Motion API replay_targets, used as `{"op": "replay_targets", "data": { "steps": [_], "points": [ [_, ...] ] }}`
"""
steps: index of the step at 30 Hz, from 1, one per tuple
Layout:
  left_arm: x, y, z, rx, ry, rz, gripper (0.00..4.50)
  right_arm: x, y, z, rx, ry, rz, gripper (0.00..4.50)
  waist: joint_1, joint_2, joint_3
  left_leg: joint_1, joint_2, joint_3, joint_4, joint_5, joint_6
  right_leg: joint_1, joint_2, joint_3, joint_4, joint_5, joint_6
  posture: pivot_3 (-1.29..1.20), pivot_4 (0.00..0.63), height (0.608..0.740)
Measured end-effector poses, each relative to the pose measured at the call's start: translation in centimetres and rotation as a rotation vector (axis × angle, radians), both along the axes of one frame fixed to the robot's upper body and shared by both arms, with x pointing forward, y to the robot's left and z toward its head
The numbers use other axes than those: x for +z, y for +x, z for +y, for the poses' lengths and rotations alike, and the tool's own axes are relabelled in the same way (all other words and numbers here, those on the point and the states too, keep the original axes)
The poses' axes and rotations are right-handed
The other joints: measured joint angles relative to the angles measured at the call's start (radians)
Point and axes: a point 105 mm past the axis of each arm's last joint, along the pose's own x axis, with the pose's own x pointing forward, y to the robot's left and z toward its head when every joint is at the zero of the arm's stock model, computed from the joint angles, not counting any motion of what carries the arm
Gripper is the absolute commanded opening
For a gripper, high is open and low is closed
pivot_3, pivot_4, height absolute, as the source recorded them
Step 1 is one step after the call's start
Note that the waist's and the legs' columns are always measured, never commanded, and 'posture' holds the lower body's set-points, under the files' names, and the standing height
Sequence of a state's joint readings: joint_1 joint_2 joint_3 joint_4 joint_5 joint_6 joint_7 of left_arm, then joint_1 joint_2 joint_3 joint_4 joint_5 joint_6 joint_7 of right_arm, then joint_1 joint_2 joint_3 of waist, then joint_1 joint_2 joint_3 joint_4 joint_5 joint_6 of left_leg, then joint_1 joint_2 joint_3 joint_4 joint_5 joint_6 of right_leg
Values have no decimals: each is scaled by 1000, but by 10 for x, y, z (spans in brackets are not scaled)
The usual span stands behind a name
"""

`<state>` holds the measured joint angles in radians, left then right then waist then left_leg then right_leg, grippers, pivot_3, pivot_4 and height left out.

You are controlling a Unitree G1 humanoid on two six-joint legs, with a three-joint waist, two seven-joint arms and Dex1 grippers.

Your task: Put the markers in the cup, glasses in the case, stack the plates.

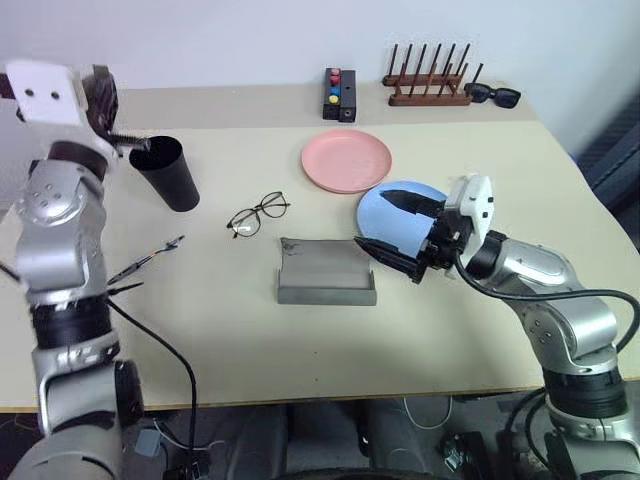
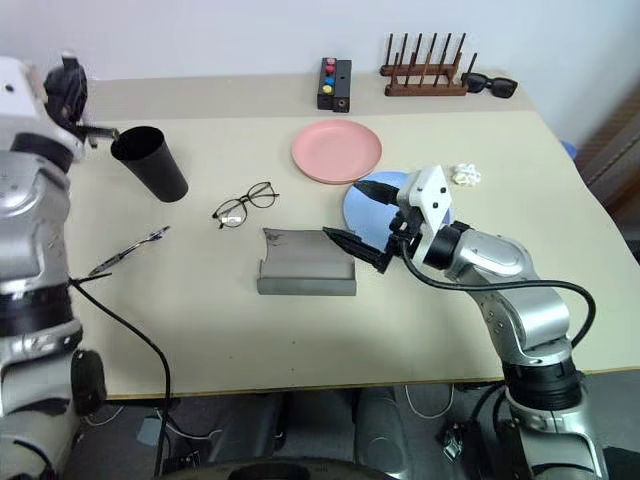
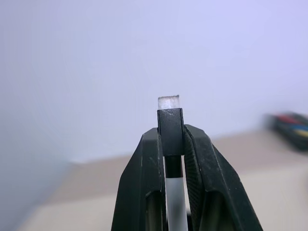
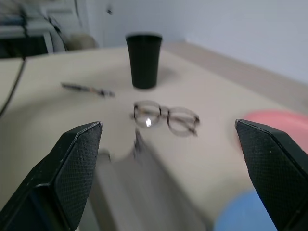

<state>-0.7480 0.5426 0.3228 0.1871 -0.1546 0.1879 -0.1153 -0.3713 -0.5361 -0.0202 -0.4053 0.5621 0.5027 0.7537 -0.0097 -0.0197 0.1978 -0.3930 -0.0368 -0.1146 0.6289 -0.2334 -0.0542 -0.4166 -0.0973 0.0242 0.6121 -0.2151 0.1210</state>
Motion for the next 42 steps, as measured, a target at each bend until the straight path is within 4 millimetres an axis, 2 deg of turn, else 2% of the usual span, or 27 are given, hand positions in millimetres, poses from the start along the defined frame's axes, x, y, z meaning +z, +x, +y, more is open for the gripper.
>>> {"op": "replay_targets", "data": {
  "steps": [3, 6, 12, 17, 23, 33, 38, 42],
  "points": [
    [-2, 19, 4, 44, 1, -34, 56, 2, 0, 10, 29, 19, -8, 4500, -1, 0, 0, -1, -1, 0, 0, 0, 0, 0, 0, 0, -1, 1, 3, 0, 150, 739],
    [-7, 31, 2, 34, -9, -58, 56, 1, 0, 15, 35, 32, -6, 4500, -2, 0, 0, -1, -1, 0, -1, 0, 0, -1, 0, 0, -2, 2, 4, 0, 150, 739],
    [-37, 46, -3, 0, -33, -31, 56, 2, -2, 22, 37, 70, -1, 4500, -6, 0, 0, -1, -1, 0, -1, 0, 0, -1, 0, 0, 0, 2, 4, 0, 150, 739],
    [-56, 50, -6, -5, -24, 7, 56, 9, -5, 35, 63, 121, 2, 4500, -5, 0, 0, -1, -1, 0, 0, 0, 0, -1, 0, 0, 1, 2, 4, 0, 150, 739],
    [-59, 50, -11, -15, -14, -3, 56, 12, -7, 47, 82, 173, 10, 4500, -5, 0, 0, -1, -1, 0, 0, 0, 0, -2, 0, 0, 1, 2, 4, 0, 150, 739],
    [-62, 52, -16, -25, -24, 2, 56, 21, -3, 53, 73, 213, -21, 4500, -6, 0, 0, -1, -1, 0, -1, 0, 0, -2, 0, 0, 2, 2, 4, 0, 150, 739],
    [-64, 53, -16, -22, -29, 8, 2335, 19, -2, 53, 70, 218, -11, 4500, -6, 0, 0, -1, -1, 0, -1, 0, 0, -2, 0, 0, 2, 2, 4, 0, 150, 739],
    [-65, 53, -15, -18, -31, 13, 2335, 19, -2, 53, 71, 218, -11, 4500, -6, 0, 0, -1, -1, 0, -1, 0, 0, -2, 0, 0, 2, 2, 4, 0, 150, 739]
  ]
}}
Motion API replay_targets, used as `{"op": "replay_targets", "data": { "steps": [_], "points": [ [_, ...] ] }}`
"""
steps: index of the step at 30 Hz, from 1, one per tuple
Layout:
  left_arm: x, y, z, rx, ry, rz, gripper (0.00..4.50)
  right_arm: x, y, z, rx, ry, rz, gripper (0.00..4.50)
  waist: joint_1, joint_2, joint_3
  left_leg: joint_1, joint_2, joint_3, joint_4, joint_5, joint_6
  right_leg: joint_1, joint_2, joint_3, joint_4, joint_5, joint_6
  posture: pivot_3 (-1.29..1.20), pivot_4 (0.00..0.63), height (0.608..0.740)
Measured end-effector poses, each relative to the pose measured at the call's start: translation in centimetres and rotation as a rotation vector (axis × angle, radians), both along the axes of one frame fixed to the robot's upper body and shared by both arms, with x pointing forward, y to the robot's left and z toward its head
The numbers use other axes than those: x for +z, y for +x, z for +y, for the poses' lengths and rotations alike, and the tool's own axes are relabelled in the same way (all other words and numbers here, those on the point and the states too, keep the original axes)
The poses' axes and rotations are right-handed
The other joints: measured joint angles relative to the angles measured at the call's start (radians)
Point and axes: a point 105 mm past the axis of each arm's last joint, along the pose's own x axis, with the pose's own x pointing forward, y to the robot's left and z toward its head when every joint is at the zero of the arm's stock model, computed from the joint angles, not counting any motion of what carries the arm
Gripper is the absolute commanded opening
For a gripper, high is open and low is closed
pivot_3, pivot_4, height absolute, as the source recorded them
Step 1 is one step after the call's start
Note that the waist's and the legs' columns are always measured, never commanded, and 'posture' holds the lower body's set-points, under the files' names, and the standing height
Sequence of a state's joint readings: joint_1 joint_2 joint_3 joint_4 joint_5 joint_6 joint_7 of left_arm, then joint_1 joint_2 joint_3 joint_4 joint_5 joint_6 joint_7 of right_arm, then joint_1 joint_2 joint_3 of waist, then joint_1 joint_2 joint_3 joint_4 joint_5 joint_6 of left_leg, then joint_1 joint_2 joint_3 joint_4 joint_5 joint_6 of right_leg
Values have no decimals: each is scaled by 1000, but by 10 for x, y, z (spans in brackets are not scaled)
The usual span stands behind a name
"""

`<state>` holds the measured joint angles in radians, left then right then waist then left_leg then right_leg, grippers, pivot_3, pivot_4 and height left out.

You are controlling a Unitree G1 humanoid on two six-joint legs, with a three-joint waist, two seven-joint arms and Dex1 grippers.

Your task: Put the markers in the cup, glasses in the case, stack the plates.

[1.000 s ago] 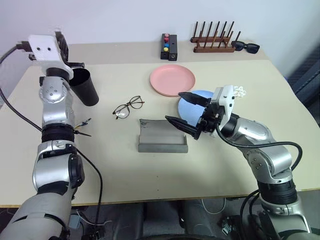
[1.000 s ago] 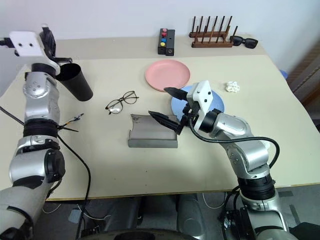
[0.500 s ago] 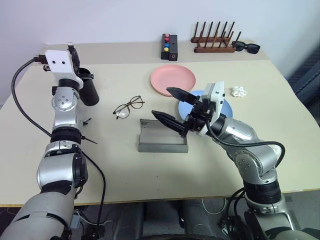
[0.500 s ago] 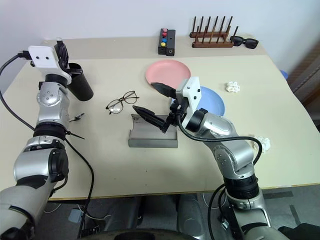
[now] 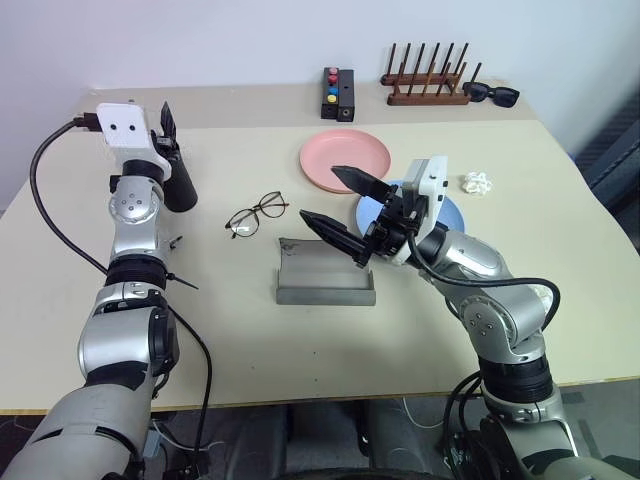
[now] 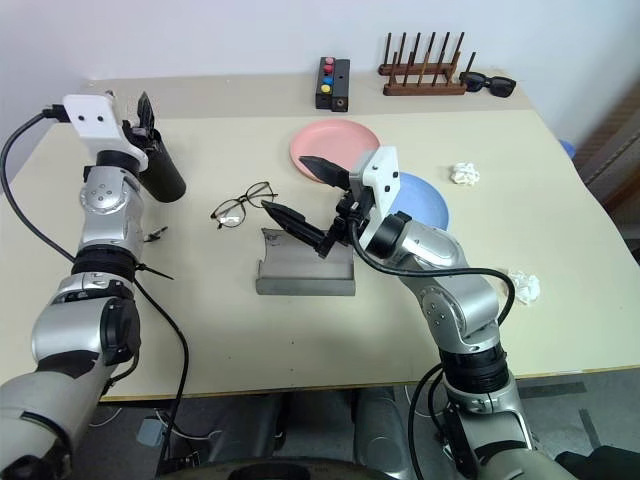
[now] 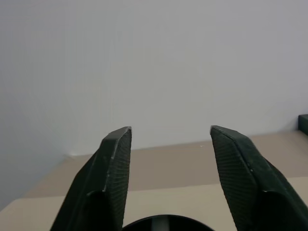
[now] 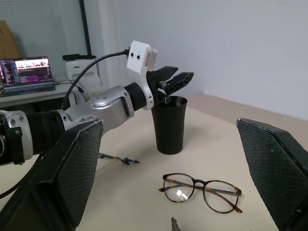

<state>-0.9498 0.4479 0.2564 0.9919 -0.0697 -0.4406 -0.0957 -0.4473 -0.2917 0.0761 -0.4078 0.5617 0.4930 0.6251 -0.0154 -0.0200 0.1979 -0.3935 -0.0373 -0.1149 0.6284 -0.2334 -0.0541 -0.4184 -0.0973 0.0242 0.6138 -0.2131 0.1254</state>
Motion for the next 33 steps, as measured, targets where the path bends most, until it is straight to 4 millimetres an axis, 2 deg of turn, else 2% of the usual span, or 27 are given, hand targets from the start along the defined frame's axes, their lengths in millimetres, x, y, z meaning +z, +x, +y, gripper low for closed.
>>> {"op": "replay_targets", "data": {
  "steps": [10, 13, 15, 16, 19, 23, 27, 33],
  "points": [
    [-2, -2, -1, -12, -1, 0, 2335, -1, -1, 2, 7, -3, 2, 4500, -1, 0, 0, 0, 0, 0, 0, 0, 0, 0, 0, 0, 0, 0, 0, 0, 150, 739],
    [3, -6, -3, -72, -10, -10, 3226, -1, -1, 2, 8, -3, 2, 4500, -2, 0, 0, 0, 0, 0, 0, 0, 0, 0, 0, 0, 0, 0, 0, 0, 150, 739],
    [11, -14, -6, -170, -4, -2, 4178, -1, -1, 3, 10, -6, 1, 4500, -7, 0, 0, 0, 0, 0, -1, 0, 0, -1, 0, 0, 1, 0, 0, 0, 150, 739],
    [14, -21, -6, -239, 5, 18, 4490, -1, -1, 3, 12, -9, 1, 4500, -13, 0, 0, 0, 1, 0, -1, 0, 0, -1, 0, 0, 1, 0, 0, 0, 150, 739],
    [15, -51, -1, -413, 70, 154, 4490, -2, 0, 2, 7, -20, -3, 4500, -35, 0, 0, 0, 1, 1, -3, 0, 0, -3, 0, 1, 2, 0, -1, 0, 150, 739],
    [-15, -78, 10, -474, 131, 423, 4490, -4, -1, -1, 19, -61, -13, 4500, -32, 1, 0, 1, 1, 0, -4, 0, 0, -4, 1, 1, 4, -1, -2, 0, 150, 739],
    [-60, -104, 39, -413, 116, 756, 4490, -11, -4, -7, 55, -156, -23, 4500, -28, 1, 0, 1, 2, 0, -4, 0, 0, -4, 1, 1, 3, -3, -6, 0, 150, 739],
    [-92, -111, 47, -374, 182, 962, 4490, -15, -6, -3, 95, -162, -13, 4500, -20, 0, 0, 1, 2, 0, -4, 0, 0, -3, 1, 1, 2, -4, -6, 0, 150, 739]
  ]
}}
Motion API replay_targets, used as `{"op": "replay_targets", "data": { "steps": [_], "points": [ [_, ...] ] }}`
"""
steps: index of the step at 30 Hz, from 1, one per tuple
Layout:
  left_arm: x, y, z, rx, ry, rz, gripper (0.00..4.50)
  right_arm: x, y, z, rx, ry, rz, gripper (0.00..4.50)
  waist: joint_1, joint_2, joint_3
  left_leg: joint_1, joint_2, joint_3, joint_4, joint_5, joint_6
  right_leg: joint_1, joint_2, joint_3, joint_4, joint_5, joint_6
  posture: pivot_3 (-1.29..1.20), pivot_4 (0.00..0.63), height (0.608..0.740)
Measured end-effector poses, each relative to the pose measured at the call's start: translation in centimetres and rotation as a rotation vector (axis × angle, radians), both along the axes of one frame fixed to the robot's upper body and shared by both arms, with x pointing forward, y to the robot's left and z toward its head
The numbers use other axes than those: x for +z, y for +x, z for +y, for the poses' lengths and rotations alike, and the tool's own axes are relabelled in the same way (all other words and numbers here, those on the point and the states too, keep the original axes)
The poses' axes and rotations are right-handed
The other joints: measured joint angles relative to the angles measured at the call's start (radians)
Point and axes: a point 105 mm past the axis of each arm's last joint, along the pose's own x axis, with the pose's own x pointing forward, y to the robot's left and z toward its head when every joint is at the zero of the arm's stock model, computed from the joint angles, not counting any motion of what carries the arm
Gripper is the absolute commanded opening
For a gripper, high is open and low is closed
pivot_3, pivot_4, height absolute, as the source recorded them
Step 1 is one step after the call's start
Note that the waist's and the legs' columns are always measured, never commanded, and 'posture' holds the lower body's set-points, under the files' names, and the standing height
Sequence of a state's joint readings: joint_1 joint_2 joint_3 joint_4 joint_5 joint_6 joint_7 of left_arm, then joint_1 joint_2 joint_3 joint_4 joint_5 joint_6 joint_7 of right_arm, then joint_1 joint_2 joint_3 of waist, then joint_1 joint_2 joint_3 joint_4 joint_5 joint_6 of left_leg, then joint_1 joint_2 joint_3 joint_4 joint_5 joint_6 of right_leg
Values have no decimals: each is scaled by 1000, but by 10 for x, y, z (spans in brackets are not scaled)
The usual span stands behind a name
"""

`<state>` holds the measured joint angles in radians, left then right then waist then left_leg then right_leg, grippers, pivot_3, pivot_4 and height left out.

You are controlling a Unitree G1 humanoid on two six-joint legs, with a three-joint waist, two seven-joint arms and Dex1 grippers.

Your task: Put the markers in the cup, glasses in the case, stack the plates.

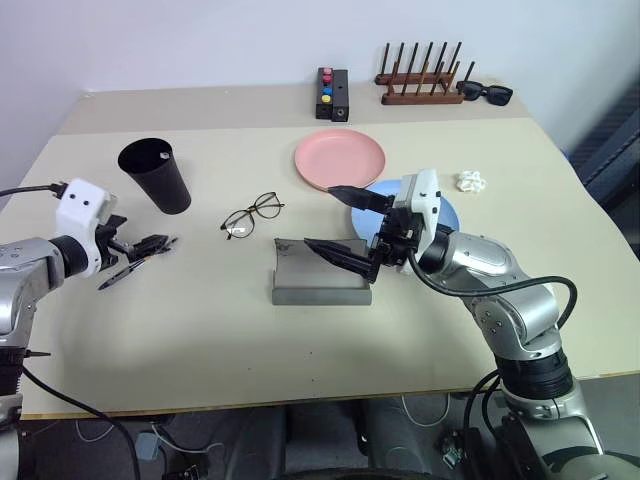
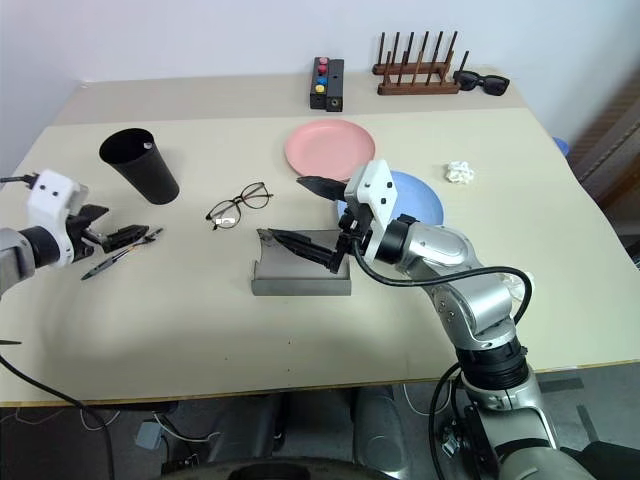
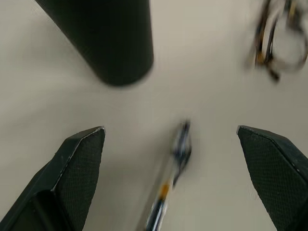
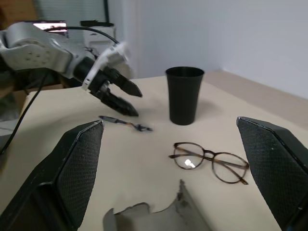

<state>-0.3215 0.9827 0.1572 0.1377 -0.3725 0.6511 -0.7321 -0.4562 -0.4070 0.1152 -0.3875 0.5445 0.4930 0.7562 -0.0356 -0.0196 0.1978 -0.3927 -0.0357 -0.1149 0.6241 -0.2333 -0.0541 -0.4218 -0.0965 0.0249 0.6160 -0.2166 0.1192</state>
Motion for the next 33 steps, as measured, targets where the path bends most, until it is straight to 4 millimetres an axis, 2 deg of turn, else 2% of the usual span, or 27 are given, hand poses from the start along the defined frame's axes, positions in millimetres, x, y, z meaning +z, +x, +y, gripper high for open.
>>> {"op": "replay_targets", "data": {
  "steps": [5, 8, 11, 18, 25, 27, 29, 31, 33],
  "points": [
    [-28, 2, 6, -19, 50, 134, 4490, -1, -1, 5, 17, 8, 3, 4500, -4, 0, 0, 0, 0, 0, -1, 0, 0, -1, 0, 0, 0, 1, 2, 0, 150, 739],
    [-29, 6, 7, -66, 76, 155, 4490, -1, -1, 6, 13, 8, 3, 4500, -5, 0, 0, 0, 0, 0, -1, 0, 0, -1, 0, 0, 0, 1, 2, 0, 150, 739],
    [-30, 7, 7, -108, 82, 173, 3614, -2, -1, 6, 10, 8, 4, 4500, -5, 1, -1, 0, 0, 0, -1, 0, 0, -1, 0, 0, 0, 1, 2, 0, 150, 739],
    [-35, 7, 10, -148, 84, 199, 147, -3, -1, 5, -6, 11, 10, 4500, -9, 1, -1, 2, 0, 0, -1, 0, 0, -1, 0, 0, 3, 1, 2, 0, 150, 739],
    [-32, 8, 9, -122, 61, 136, 61, -4, -1, 5, -8, 11, 13, 4500, -8, 1, -1, 1, 1, 0, -1, 0, 0, -2, 0, 0, 3, 1, 2, 0, 150, 739],
    [-21, 13, -1, -124, -20, 44, 61, -4, -1, 5, -7, 11, 14, 4500, -4, 0, 0, 0, 1, 0, -1, 0, 0, -2, 0, 0, 3, 1, 2, 0, 150, 739],
    [0, 17, -16, -166, -88, -73, 61, -4, -1, 5, -6, 11, 14, 4500, 1, -1, 0, -2, 0, -1, 0, 0, 0, -2, 0, 0, 1, 1, 2, 0, 150, 739],
    [35, 20, -33, -208, -174, -242, 61, -2, 0, 5, -8, 16, 9, 4500, 4, -1, 0, -2, 0, 0, 1, 0, 0, -2, -1, 0, 1, 2, 2, 0, 150, 739],
    [84, 25, -49, -225, -274, -468, 61, 5, 3, 7, -15, 39, -20, 4500, 12, -1, 0, -3, 0, -1, 3, 0, 0, -2, 0, 0, 1, 2, 2, 0, 150, 739]
  ]
}}
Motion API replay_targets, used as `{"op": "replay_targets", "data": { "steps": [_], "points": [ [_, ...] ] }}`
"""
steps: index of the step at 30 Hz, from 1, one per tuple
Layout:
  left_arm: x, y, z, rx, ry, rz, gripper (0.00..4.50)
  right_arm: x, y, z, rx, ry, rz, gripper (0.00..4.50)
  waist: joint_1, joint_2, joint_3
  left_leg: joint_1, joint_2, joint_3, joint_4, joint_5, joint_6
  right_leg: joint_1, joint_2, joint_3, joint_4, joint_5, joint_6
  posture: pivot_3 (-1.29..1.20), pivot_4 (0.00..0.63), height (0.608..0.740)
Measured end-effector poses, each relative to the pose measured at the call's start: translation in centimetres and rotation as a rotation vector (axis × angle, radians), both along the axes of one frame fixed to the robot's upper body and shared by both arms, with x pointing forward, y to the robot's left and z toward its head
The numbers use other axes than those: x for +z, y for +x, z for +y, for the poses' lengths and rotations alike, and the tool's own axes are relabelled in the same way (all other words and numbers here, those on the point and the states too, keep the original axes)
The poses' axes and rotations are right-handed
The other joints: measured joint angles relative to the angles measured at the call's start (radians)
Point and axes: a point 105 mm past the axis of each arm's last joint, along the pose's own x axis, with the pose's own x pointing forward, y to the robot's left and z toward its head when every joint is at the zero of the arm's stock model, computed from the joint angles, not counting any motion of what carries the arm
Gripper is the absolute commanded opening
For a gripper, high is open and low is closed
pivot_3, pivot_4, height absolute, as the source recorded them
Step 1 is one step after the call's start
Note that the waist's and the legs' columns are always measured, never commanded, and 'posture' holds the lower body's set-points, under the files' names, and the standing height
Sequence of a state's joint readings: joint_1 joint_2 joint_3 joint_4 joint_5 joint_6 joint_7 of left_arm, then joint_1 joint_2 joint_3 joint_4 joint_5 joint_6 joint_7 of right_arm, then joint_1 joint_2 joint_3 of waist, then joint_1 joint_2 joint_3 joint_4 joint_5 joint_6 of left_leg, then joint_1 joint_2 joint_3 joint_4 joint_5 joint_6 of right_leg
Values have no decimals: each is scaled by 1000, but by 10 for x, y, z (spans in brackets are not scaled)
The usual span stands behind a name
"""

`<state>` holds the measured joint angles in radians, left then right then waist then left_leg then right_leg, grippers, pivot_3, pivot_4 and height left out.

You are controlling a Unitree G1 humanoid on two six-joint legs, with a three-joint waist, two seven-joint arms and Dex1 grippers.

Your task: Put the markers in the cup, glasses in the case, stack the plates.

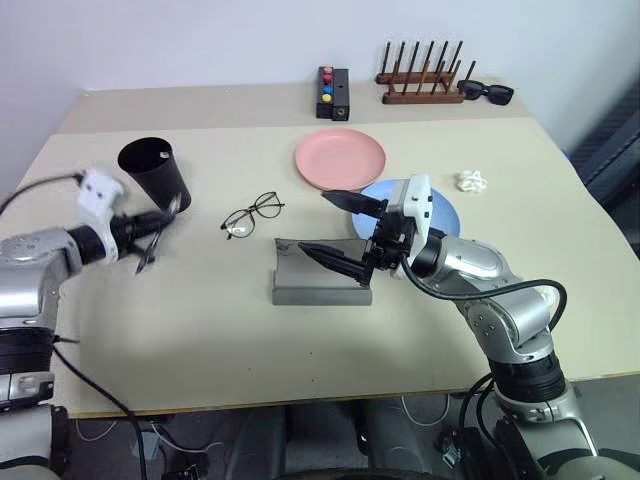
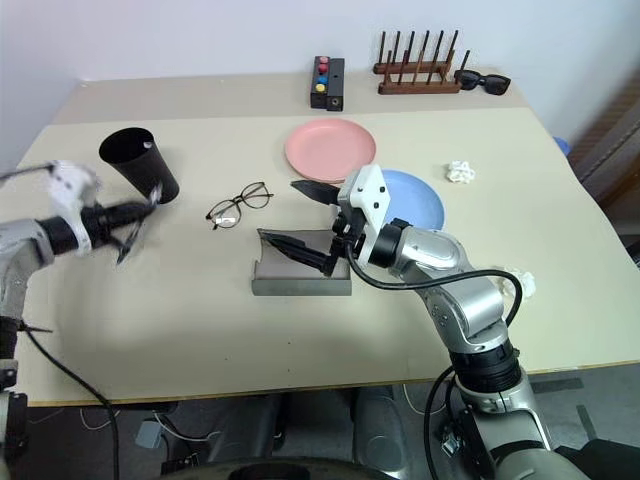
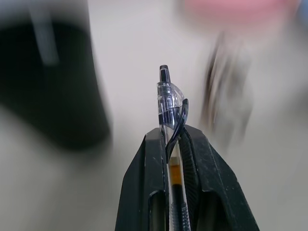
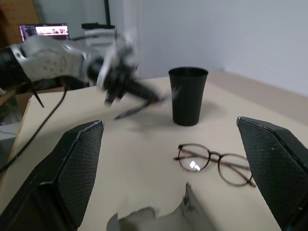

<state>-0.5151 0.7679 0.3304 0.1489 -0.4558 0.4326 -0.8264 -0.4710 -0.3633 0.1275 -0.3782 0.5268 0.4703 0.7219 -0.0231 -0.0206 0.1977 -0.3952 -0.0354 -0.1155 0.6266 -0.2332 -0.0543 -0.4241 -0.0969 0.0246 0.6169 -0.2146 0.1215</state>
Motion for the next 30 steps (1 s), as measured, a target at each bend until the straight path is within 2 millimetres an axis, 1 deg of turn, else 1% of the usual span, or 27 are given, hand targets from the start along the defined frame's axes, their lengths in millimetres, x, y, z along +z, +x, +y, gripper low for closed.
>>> {"op": "replay_targets", "data": {
  "steps": [2, 3, 5, 8, 10, 12, 16, 20, 24, 30],
  "points": [
    [52, 3, -2, 58, -53, -214, 61, 15, 5, 2, -18, 42, -50, 4500, 3, 0, 0, 1, 0, 0, 0, 0, 0, 0, 0, 0, 1, 0, 0, 0, 150, 739],
    [66, 3, -1, 85, -56, -274, 61, 19, 6, 1, -28, 54, -68, 4500, 2, 1, 0, 1, 0, 1, 0, 0, 0, 0, 0, 0, 1, 0, 0, 0, 150, 739],
    [87, 7, 5, 188, -63, -394, 61, 27, 13, -2, -63, 90, -90, 4500, 4, 1, -1, 2, 0, 1, -1, 0, 0, 1, 0, 0, 1, 0, 0, 0, 150, 739],
    [96, 23, 19, 362, -84, -495, 61, 43, 25, -1, -118, 175, -120, 4500, 6, 1, -1, 2, 0, 1, 0, 0, -1, 1, 1, 0, 2, 1, 0, 0, 150, 739],
    [95, 33, 23, 436, -100, -533, 61, 55, 27, 3, -136, 219, -158, 4500, 6, 1, -1, 2, -1, 1, 0, 0, -1, 1, 1, 0, 1, 1, 0, 0, 150, 739],
    [85, 42, 25, 475, -97, -532, 61, 58, 28, 5, -150, 235, -175, 4500, 6, 1, -1, 2, -1, 1, 0, 0, -1, 1, 1, 0, 1, 1, 0, 0, 150, 739],
    [55, 58, 25, 509, -103, -475, 61, 54, 30, 9, -159, 241, -165, 4500, 5, 1, -1, 1, -1, 1, 0, 0, -1, 0, 1, 0, 1, 1, 1, 0, 150, 739],
    [30, 66, 28, 538, -129, -424, 61, 40, 25, 17, -132, 219, -127, 4500, 2, 1, -1, 1, -1, 1, 0, 0, 0, 0, 1, 0, 2, 1, 1, 0, 150, 739],
    [21, 67, 32, 557, -131, -416, 61, 29, 19, 22, -106, 184, -108, 4500, 3, 1, -1, 1, -1, 1, 0, 0, -1, 0, 1, 0, 2, 1, 1, 0, 150, 739],
    [16, 68, 32, 569, -132, -420, 61, 18, 17, 24, -88, 138, -85, 4500, 4, 1, -1, 1, -1, 1, 0, 0, -1, 0, 1, 0, 2, 1, 1, 0, 150, 739]
  ]
}}
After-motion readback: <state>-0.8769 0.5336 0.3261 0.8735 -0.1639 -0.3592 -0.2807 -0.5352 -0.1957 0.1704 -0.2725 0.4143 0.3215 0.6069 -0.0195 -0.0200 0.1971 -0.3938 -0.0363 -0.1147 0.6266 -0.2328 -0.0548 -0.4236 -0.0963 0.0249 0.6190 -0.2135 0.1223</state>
